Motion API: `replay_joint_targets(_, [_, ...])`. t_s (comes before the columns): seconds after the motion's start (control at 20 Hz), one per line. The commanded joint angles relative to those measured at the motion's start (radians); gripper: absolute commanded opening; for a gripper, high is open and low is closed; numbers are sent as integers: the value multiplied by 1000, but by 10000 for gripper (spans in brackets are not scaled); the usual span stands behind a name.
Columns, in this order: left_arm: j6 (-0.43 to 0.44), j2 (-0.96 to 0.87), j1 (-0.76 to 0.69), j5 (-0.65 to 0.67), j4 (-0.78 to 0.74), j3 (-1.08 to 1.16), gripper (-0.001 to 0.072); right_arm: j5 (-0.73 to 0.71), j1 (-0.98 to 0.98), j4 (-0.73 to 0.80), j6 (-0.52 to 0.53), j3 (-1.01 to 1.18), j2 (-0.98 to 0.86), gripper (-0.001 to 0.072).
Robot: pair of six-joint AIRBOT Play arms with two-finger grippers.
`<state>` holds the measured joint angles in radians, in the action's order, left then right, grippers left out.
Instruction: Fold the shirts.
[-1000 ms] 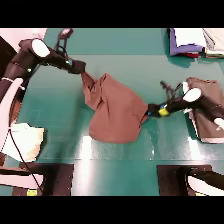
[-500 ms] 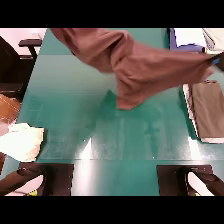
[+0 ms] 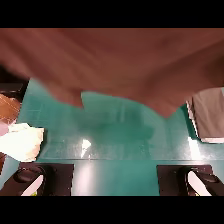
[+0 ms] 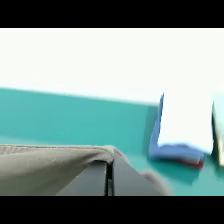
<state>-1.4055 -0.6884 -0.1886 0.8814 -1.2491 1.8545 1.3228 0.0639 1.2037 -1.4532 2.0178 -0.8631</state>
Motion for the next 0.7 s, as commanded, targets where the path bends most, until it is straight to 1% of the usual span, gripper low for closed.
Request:
replay_joint_targets(0.0, [-2,25,0,9,-63,0,22,55,2,0,-1,188,-109,18])
replay_joint_targets(0.1, [-40,-42,0,111,-160,0,22,54,2,-2,-2,173,-167,18])
replay_joint_targets(0.2, [-61,-150,0,245,-246,-1,23,49,-8,-6,-7,58,-214,18])
replay_joint_targets(0.3, [-61,-294,0,377,-270,-2,23,50,-58,2,-6,-72,-280,18])
replay_joint_targets(0.35, [-61,-376,0,412,-267,-18,23,50,-90,4,-4,-119,-335,18])
replay_joint_targets(0.45, [-61,-517,0,415,-265,-79,23,41,-150,5,0,-184,-456,18])
replay_joint_targets(0.55, [-62,-660,0,377,-266,-161,24,23,-192,5,0,-213,-588,18])
replay_joint_targets(0.65, [-61,-788,1,326,-275,-208,24,-10,-217,3,0,-194,-712,18])
